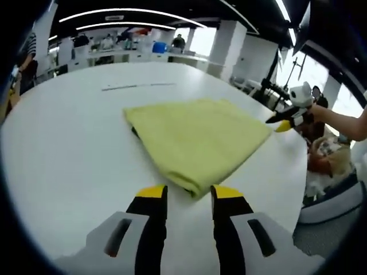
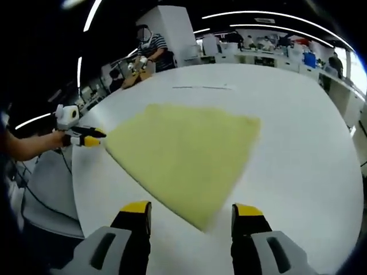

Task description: Fold the garment on the visible template until the final outline fits inside the template.

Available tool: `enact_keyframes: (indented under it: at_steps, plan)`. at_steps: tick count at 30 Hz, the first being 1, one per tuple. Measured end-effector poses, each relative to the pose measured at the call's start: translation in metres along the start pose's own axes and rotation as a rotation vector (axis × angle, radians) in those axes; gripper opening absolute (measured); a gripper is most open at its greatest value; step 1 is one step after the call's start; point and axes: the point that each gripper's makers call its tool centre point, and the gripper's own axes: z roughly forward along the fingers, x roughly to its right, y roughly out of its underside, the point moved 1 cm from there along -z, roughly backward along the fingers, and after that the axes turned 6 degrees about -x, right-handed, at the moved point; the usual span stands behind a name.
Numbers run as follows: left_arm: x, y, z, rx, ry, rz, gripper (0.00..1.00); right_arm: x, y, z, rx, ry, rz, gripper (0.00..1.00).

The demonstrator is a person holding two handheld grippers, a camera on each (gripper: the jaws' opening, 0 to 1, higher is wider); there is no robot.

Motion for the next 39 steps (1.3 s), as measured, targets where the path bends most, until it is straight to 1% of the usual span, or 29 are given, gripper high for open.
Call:
enact_keyframes:
  at_steps: [1, 4, 6, 7, 11, 14, 16, 19, 28, 33, 39]
  plan:
    - [-0.001, 0.002, 0.002, -0.001, -0.005, -0.018, 0.23, 0.001, 0.002, 0.001, 0.005, 0.003, 0.017, 0.48]
    - [-0.001, 0.003, 0.003, 0.019, -0.001, -0.061, 0.17, 0.002, 0.004, 0.001, 0.02, 0.01, 0.04, 0.4]
    - [-0.002, 0.002, 0.002, 0.031, -0.006, -0.058, 0.13, 0.004, 0.006, 0.002, 0.024, 0.013, 0.049, 0.36]
    - [-0.002, 0.002, 0.003, 0.036, -0.002, -0.073, 0.12, 0.004, 0.007, 0.002, 0.025, 0.016, 0.056, 0.34]
    - [-0.004, 0.003, 0.005, 0.037, -0.007, -0.098, 0.09, 0.005, 0.009, 0.003, 0.038, 0.022, 0.078, 0.29]
    - [-0.001, 0.003, 0.007, 0.041, 0.003, -0.104, 0.04, 0.003, 0.01, 0.005, 0.045, 0.019, 0.091, 0.25]
    - [0.0, 0.003, 0.007, 0.042, 0.005, -0.1, 0.03, 0.002, 0.011, 0.007, 0.045, 0.019, 0.094, 0.22]
    - [0.0, 0.004, 0.005, 0.041, 0.011, -0.103, 0.01, 0.003, 0.012, 0.008, 0.05, 0.026, 0.107, 0.13]
    - [-0.001, 0.001, -0.003, 0.047, 0.017, -0.082, 0.0, 0.009, 0.013, 0.003, 0.049, 0.041, 0.113, 0.0]
    - [-0.004, 0.0, -0.008, 0.046, 0.01, -0.068, 0.0, 0.009, 0.012, 0.001, 0.055, 0.045, 0.091, 0.0]
    - [-0.008, 0.001, -0.013, 0.037, -0.005, -0.051, 0.0, 0.009, 0.011, 0.0, 0.059, 0.047, 0.088, 0.0]
